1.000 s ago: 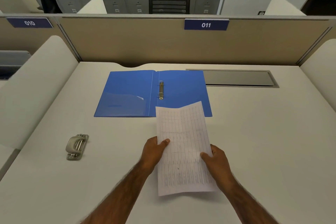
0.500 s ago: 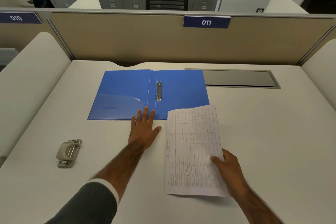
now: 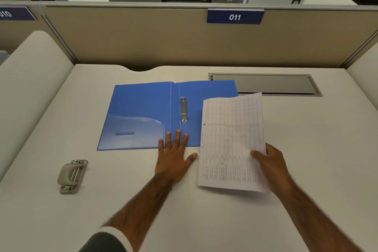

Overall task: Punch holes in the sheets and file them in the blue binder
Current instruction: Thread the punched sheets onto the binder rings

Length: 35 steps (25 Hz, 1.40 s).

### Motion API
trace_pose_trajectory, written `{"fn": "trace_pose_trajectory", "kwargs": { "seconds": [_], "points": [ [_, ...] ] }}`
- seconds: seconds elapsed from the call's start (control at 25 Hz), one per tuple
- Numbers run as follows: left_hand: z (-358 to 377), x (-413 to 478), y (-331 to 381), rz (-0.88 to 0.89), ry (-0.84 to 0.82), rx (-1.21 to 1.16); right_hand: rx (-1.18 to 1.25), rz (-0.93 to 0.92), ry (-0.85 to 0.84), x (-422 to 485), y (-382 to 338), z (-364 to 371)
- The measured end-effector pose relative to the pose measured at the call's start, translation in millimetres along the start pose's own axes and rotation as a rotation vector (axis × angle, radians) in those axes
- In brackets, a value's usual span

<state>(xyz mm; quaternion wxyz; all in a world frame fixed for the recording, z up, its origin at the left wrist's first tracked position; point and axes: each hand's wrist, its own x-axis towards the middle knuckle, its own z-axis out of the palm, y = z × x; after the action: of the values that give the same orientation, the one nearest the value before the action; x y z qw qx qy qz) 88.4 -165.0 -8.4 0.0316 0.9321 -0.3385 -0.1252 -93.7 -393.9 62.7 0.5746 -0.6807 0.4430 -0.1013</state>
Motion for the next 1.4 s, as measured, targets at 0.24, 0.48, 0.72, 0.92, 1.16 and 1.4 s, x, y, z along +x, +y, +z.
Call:
{"fn": "trace_pose_trajectory", "kwargs": {
  "seconds": [0.24,0.48,0.72,0.92,1.16,1.4],
  "points": [
    [20.5,-67.3,31.0,0.045,0.05,-0.002,-0.001,0.014,-0.022,14.1,-1.3,-0.9],
    [33.7,-98.7,42.4,0.031,0.054,0.022,-0.043,0.045,-0.036,20.5,3.8,-8.8],
    [38.6,-131.2,53.2,0.023,0.005,0.021,-0.057,0.078,-0.046,26.6,13.3,-16.1],
    [37.0,-144.8,54.2,0.034,-0.066,0.002,-0.103,0.088,-0.092,20.8,19.7,-14.5],
    [10.0,-122.2,51.8,0.005,0.027,-0.279,-0.154,0.076,-0.134,13.5,23.9,-7.4],
    [-31.2,-66.8,40.1,-0.106,0.171,-0.468,-0.152,0.066,-0.13,14.8,19.1,-4.9]
  ]
}}
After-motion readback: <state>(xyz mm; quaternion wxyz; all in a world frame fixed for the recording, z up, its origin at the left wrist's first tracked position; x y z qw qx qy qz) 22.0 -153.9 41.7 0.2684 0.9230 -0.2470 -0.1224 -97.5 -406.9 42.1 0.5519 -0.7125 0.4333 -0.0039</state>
